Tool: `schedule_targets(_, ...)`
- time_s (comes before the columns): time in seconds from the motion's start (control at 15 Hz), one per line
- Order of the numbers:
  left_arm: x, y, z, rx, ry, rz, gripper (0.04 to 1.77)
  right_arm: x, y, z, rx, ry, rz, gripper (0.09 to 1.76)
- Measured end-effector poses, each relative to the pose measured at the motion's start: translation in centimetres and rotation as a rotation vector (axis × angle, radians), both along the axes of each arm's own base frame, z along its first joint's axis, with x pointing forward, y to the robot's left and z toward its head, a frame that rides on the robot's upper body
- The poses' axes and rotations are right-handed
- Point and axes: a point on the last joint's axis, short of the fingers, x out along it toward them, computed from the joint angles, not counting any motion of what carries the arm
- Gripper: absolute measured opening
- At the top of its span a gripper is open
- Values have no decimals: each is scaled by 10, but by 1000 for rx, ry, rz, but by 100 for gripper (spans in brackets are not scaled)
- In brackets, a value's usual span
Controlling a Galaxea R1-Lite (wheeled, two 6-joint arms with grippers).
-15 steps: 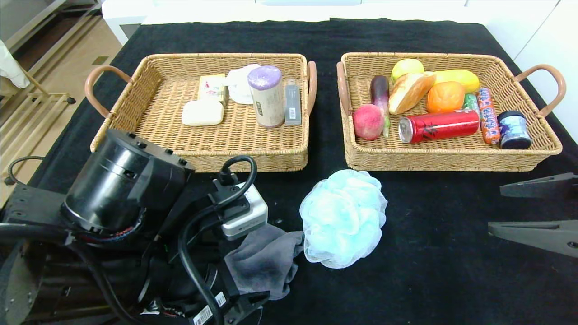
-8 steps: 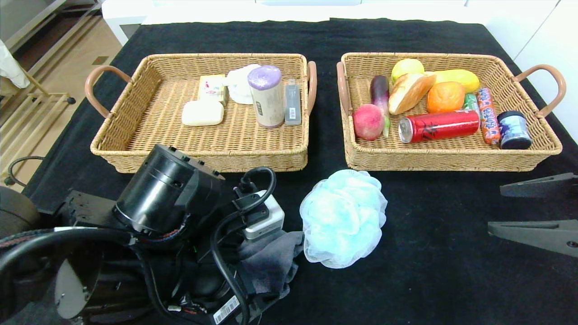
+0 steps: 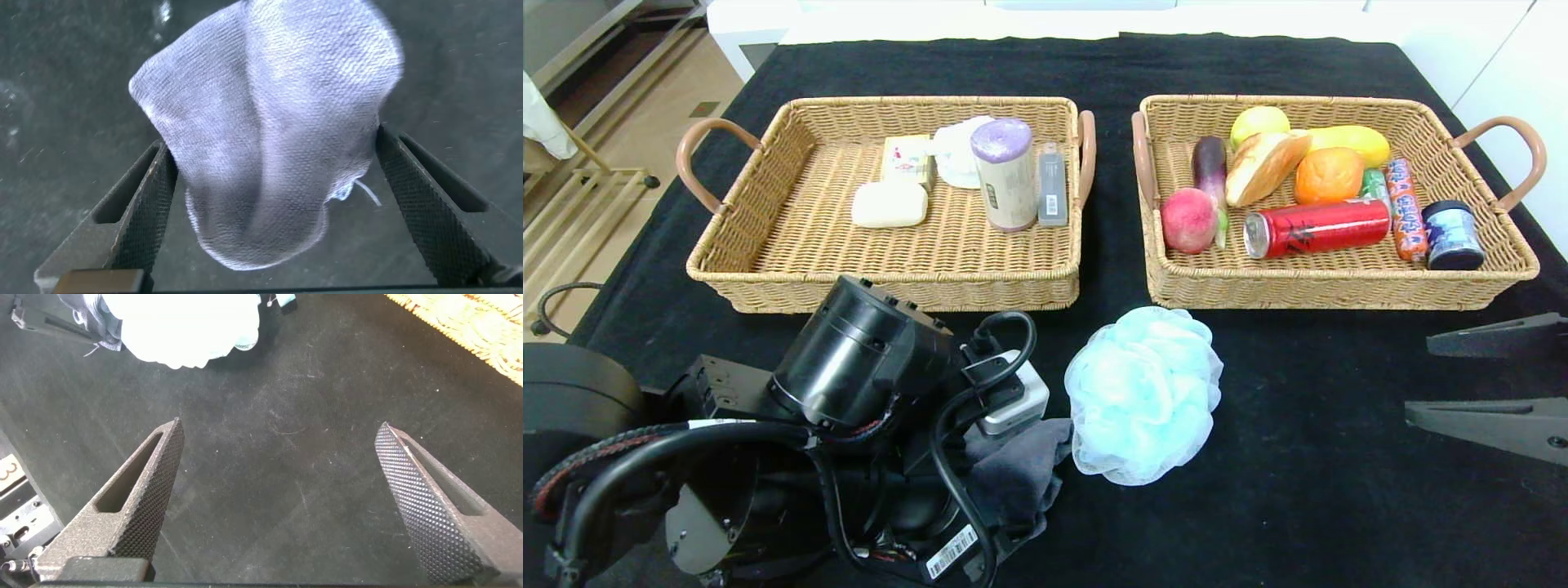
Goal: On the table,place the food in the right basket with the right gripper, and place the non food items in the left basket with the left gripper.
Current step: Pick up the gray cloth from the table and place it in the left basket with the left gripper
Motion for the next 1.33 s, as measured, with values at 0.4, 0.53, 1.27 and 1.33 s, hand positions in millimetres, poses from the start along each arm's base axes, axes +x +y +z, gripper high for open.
schedule_targets(0.4, 0, -3, -3, 35, -12, 21, 144, 0, 0, 0, 0, 1, 0, 171)
schedule_targets(0.53, 0, -3, -3, 35, -11, 20, 112, 0, 0, 0, 0, 1, 0, 171)
schedule_targets(1.27, -1, -3, -4, 36, -6, 20, 27, 1, 0, -1, 0, 4, 0, 171)
schedule_targets(1.33, -1, -3, -4, 36, -6, 19, 27, 1, 0, -1, 0, 4, 0, 171)
